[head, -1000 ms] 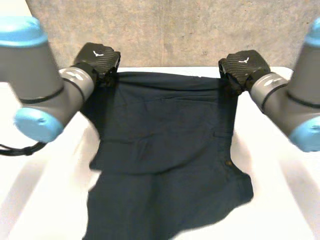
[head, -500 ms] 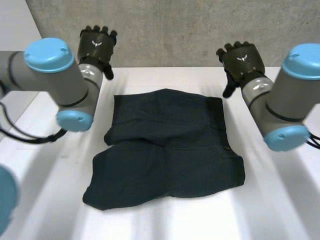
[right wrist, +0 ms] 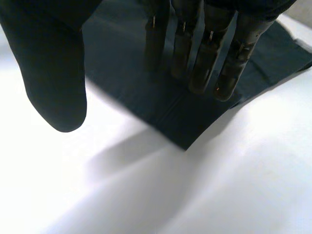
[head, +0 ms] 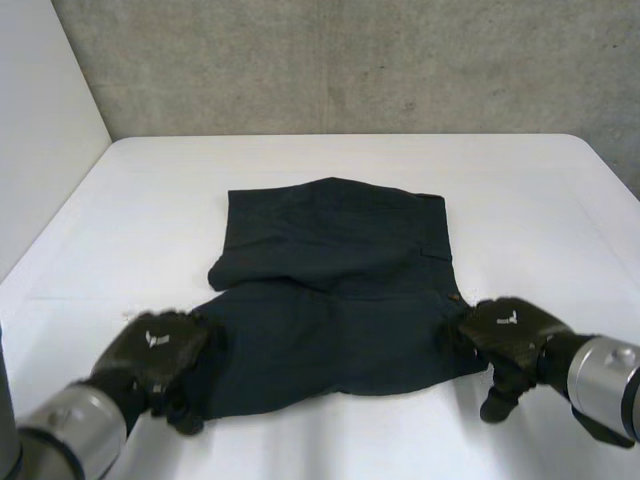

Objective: Fold the shorts.

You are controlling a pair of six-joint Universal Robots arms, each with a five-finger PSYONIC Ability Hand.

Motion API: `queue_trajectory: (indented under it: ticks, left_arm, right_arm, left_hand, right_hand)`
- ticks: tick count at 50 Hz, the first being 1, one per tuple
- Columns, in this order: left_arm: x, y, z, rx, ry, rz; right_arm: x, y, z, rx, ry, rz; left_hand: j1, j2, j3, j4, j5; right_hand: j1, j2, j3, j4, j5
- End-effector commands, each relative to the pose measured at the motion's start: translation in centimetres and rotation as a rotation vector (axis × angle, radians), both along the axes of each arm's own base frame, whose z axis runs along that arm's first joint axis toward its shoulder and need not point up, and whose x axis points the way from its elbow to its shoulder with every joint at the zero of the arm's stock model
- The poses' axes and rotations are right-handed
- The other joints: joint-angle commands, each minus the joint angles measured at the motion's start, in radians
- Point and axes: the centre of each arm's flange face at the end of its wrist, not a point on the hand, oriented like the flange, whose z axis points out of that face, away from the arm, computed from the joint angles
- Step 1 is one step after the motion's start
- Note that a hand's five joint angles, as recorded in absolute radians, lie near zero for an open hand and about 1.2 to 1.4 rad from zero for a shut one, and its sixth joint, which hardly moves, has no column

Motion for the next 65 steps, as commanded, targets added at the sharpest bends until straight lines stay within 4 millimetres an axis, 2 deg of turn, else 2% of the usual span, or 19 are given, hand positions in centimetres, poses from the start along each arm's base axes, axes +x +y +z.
queue_trajectory:
  ticks: [1,10,21,33,36,37,38,39,46,51,57,65]
  left_arm:
    - [0.7,-0.5,-1.9,-0.013,0.033,0.054]
    - [0.3,-2.0,-4.3,-0.011,0.016,0.066]
    - [-0.5,-3.7,-5.5,-0.011,0.014,0.063]
    - [-1.2,-4.9,-4.8,-0.058,0.035,0.072]
    - [-1.4,-4.6,-4.7,-0.057,0.038,0.062]
    - [-1.4,-4.5,-4.7,-0.055,0.038,0.058]
    - [-1.5,-4.4,-4.6,-0.057,0.038,0.052]
    - [-1.8,-4.0,-4.6,-0.060,0.039,0.039]
    - [-2.1,-3.5,-4.4,-0.064,0.040,0.020]
    - [-2.1,-3.2,-2.9,-0.112,0.068,0.018]
    - [-2.5,-2.1,-2.1,-0.137,0.084,-0.014]
    - [-3.4,-0.2,-2.4,-0.118,0.082,-0.067]
  right_arm:
    - [0.2,-0.5,-2.5,-0.094,-0.049,0.024]
    - [0.6,-2.2,-4.6,-0.157,-0.059,0.025]
    - [1.0,-3.7,-5.8,-0.219,-0.067,0.030]
    - [2.1,-5.0,-6.9,-0.267,-0.061,0.031]
    - [2.4,-5.4,-7.2,-0.289,-0.062,0.034]
    - [2.5,-5.5,-7.2,-0.297,-0.064,0.034]
    - [2.5,-5.8,-7.1,-0.313,-0.066,0.033]
    - [2.6,-5.8,-7.1,-0.319,-0.068,0.034]
    - [2.5,-5.5,-6.7,-0.314,-0.058,0.015]
    - [2.5,-4.3,-5.6,-0.265,-0.087,-0.007]
    - [2.5,-3.7,-5.0,-0.205,-0.127,-0.040]
    - [2.4,-3.6,-4.9,-0.201,-0.126,-0.047]
  left_hand:
    - [-0.100,-0.092,-0.093,-0.090,-0.087]
    - [-0.082,-0.074,-0.075,-0.072,-0.069]
    - [-0.023,-0.016,-0.017,-0.014,-0.011]
    - [0.088,0.096,0.095,0.098,0.101]
    - [0.094,0.102,0.101,0.104,0.107]
    - [0.100,0.108,0.107,0.110,0.113]
    - [0.109,0.116,0.115,0.119,0.121]
    - [0.132,0.140,0.139,0.142,0.145]
    - [0.112,0.119,0.119,0.122,0.125]
    - [0.021,0.029,0.028,0.031,0.034]
    - [-0.038,-0.030,-0.031,-0.028,-0.025]
    - [-0.020,-0.013,-0.014,-0.011,-0.008]
  right_hand:
    - [0.052,-0.025,-0.024,-0.027,-0.008]
    - [0.049,-0.029,-0.028,-0.030,-0.011]
    - [0.108,0.030,0.031,0.029,0.047]
    - [0.316,0.238,0.239,0.237,0.256]
    - [0.547,0.469,0.470,0.468,0.487]
    - [0.650,0.572,0.573,0.571,0.590]
    - [0.892,0.814,0.815,0.813,0.832]
    - [0.923,0.845,0.846,0.843,0.862]
    - [0.923,0.845,0.846,0.844,0.863]
    - [0.923,0.845,0.846,0.844,0.863]
    - [0.923,0.845,0.846,0.844,0.863]
    - [0.923,0.845,0.846,0.844,0.863]
